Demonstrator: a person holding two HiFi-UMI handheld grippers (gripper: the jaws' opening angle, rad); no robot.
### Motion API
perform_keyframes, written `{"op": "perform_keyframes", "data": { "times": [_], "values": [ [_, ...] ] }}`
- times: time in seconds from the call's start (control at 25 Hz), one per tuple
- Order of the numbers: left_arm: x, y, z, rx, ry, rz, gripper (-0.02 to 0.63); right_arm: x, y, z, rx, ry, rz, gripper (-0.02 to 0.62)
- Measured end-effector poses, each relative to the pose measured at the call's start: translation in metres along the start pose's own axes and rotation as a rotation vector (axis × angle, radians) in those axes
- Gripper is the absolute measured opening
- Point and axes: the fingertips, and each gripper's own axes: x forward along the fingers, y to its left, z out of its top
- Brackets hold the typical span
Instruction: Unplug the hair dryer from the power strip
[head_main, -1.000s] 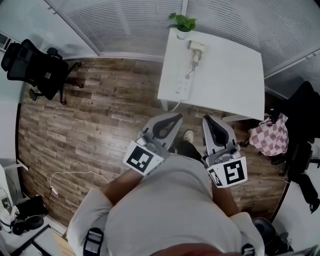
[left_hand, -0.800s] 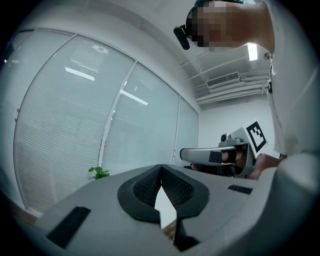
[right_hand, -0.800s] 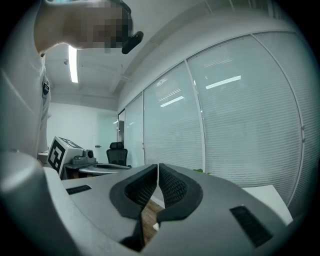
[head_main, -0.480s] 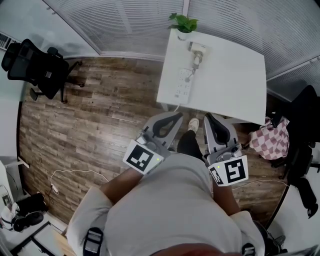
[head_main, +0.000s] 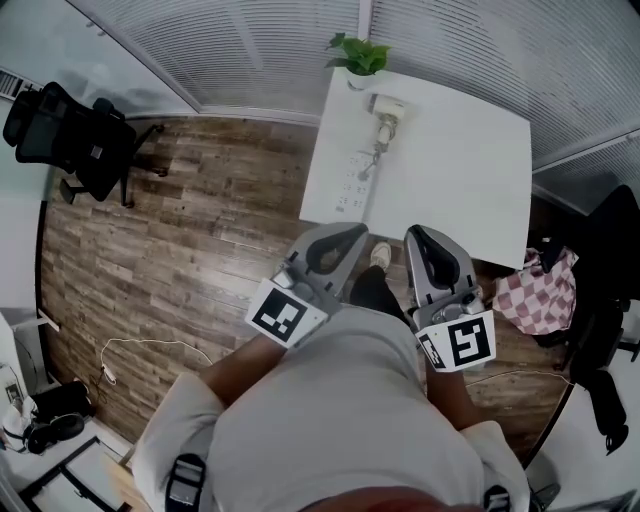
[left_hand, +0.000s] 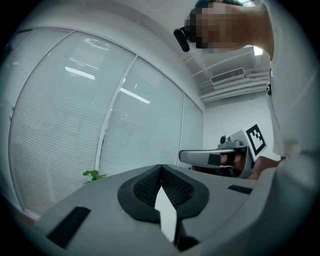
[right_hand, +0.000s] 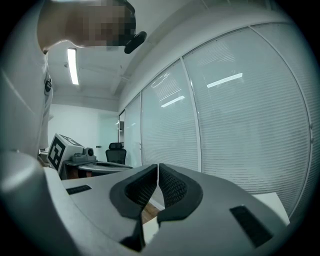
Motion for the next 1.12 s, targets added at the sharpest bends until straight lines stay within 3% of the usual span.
{"op": "perform_keyframes", "data": {
  "times": [1.12],
  "values": [
    [0.2,0.041,-0.002,-0.009,0.031,0.14,0.029,0.064,-0.199,-0.009,0.03,0.039,0.147,0.034]
  ]
}}
